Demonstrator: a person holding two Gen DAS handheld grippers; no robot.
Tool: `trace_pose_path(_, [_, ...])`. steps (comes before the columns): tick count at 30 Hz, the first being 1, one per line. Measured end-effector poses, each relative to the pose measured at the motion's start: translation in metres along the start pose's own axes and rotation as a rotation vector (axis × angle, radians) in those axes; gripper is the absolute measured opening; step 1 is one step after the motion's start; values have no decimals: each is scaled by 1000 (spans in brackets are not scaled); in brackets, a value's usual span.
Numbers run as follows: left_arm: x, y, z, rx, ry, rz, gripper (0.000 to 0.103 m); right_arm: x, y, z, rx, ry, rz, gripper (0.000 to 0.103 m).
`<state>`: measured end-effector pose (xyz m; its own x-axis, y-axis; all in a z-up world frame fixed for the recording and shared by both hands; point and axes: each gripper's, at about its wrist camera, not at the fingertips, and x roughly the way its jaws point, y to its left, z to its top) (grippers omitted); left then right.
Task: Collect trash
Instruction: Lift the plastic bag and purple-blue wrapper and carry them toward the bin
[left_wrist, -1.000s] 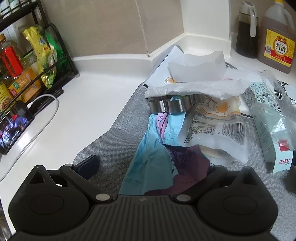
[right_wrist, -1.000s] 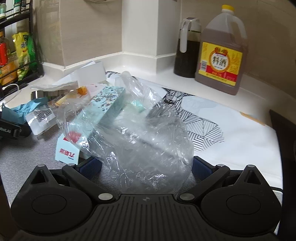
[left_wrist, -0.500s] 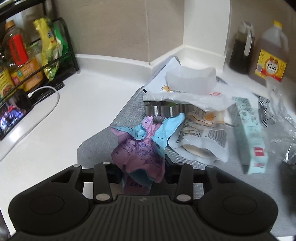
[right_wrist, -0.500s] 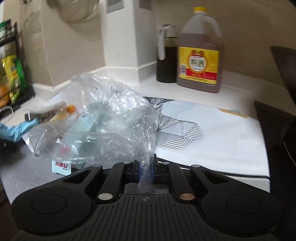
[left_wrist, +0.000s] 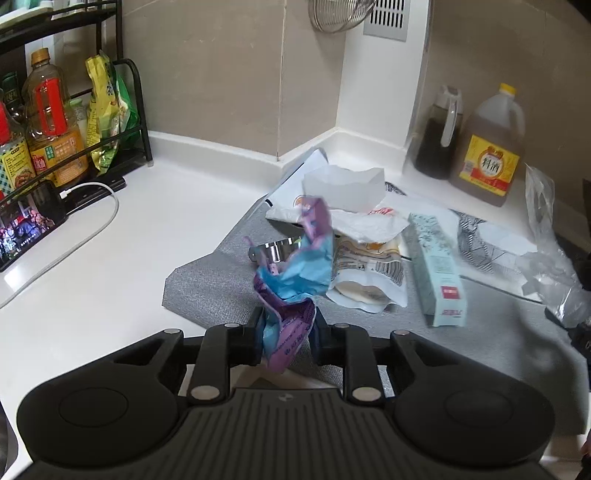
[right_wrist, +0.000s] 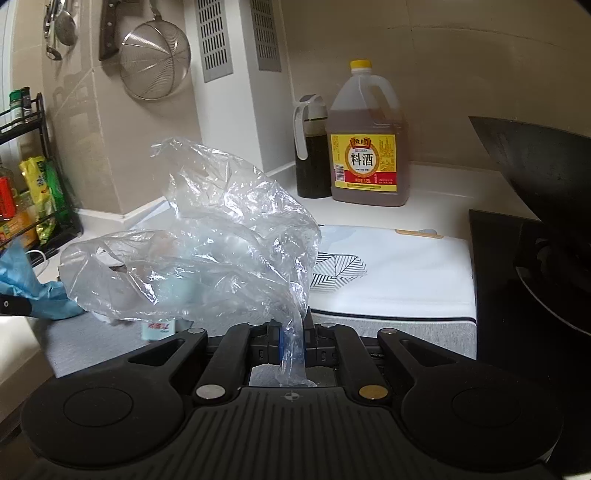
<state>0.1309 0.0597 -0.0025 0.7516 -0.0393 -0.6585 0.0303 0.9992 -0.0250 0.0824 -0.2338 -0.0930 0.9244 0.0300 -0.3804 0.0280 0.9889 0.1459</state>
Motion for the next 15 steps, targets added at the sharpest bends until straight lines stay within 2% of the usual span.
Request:
trace_pose_path(8, [-17,6,-7,0,-32,-25,23,-7,0,-7,11,4,15,8])
trace_pose_path(15, [-49,12,-2,-22,-104,-70,22,-17,0,-2,25,-46,37,8])
